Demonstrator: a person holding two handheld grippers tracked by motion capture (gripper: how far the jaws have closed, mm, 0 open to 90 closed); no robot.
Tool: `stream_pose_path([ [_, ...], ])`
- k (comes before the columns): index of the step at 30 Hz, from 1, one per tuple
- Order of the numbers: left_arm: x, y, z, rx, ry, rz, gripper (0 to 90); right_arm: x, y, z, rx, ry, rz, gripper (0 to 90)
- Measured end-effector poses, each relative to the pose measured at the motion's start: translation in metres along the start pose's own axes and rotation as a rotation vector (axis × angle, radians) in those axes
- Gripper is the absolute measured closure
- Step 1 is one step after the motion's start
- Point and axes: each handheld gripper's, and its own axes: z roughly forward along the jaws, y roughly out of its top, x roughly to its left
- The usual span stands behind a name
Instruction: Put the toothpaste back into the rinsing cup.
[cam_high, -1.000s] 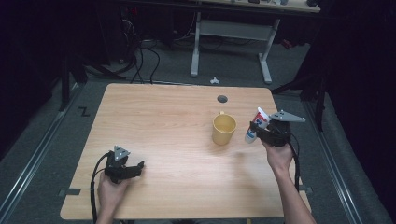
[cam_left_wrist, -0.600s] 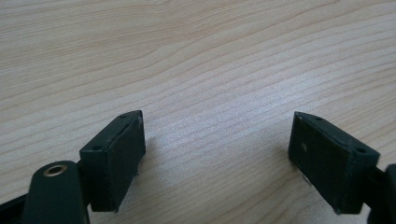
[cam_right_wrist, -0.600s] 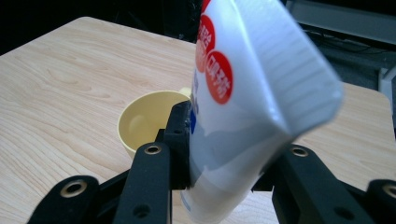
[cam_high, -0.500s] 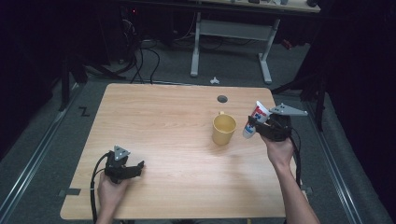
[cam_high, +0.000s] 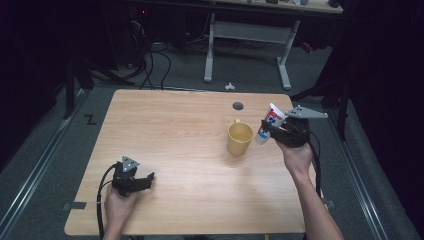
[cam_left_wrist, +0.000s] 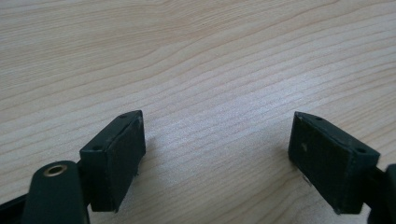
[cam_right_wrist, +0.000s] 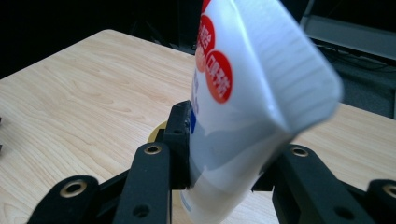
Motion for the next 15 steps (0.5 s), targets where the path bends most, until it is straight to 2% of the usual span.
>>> stream_pose_path([
  [15, 0.000, 0.000, 0.000, 0.000, 0.000, 0.000, 19.3, 0.014, 0.016, 0.018, 0.005, 0.035, -0.036, 67.0],
])
